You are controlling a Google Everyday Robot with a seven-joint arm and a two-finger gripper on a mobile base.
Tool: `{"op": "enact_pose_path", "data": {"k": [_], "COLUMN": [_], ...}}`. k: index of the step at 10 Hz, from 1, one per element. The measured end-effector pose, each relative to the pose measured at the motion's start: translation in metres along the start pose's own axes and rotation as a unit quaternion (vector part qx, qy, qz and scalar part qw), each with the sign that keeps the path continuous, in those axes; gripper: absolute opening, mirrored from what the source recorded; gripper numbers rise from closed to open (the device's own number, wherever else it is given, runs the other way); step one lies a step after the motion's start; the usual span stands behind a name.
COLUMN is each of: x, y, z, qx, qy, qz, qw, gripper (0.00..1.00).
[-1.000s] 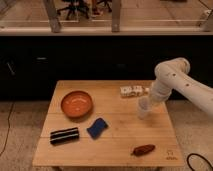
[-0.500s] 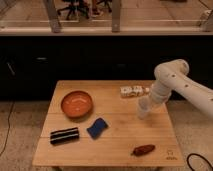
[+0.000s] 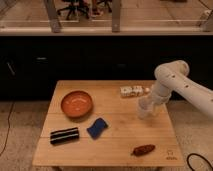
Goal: Pick up the ceramic cup
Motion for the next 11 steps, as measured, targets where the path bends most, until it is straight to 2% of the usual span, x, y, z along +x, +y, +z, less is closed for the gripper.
{"op": "enact_pose_path", "data": {"k": [5,9,11], "x": [-0.005,-0.025,-0.032], "y": [0.008,0.018,0.021], "z": [0.006,0.028,0.036], "qx": [-0.014,-0.040,-0.047], "qy": [-0.007,-0.008,-0.006], "qz": [-0.006,-0.026,-0.034], "qw": [0.9999,0.9988,0.9983], "gripper": [0.80,0.80,0.80]}}
